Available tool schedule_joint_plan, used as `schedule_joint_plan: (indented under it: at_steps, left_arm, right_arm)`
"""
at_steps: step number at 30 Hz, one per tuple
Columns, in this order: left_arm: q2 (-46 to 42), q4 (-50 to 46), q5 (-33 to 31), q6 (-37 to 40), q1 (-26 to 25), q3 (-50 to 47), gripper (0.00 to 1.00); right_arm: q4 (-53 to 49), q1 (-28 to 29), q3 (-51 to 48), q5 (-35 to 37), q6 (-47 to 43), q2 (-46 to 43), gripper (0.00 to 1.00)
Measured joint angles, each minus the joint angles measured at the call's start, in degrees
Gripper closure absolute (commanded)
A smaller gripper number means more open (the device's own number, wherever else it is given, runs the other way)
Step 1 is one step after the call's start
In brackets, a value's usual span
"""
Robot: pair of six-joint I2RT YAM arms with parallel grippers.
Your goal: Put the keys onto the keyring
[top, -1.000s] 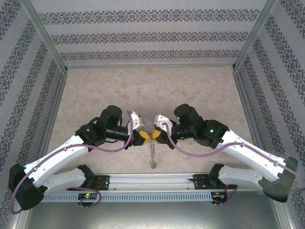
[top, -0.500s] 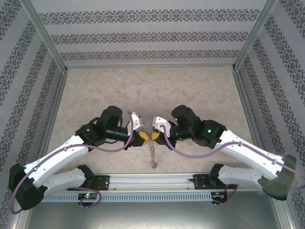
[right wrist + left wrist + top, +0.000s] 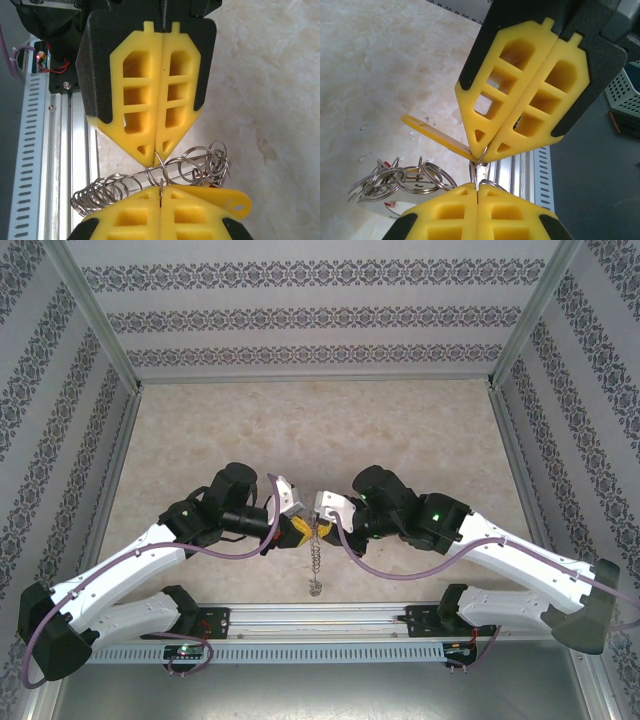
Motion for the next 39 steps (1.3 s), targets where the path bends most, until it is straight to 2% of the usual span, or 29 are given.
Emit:
schedule_joint_plan:
  at_steps: [18, 21, 26, 34, 39]
  left_arm:
    - [-0.31, 0.33, -0.28, -0.02, 0.0, -0.07, 1.0]
    - [-0.33, 0.81, -0.39, -0.04, -0.02, -0.07, 1.0]
    - [-0.7, 2.71, -0.37, -0.04, -0.31, -0.07, 1.0]
    - [-1.95, 3.41, -0.37, -0.04, -0.33, -0.07, 1.0]
    - [-3.17, 3.43, -0.35, -0.02, -0.33, -0.07, 1.0]
  right_arm:
    - [-0.35, 5.11, -0.55, 9.44, -3.21, -0.15, 1.0]
    - [1.16, 5.55, -1.97, 10.25, -3.08, -1.66, 0.86]
    - [3.52, 6.21, -5.33, 10.67, -2.45, -6.25, 0.75]
    - [5.07, 5.88, -6.14, 11.76, 0.63, -10.99, 0.74]
    - [8.22, 1.27, -6.12, 8.28, 4.5, -11.82, 0.75]
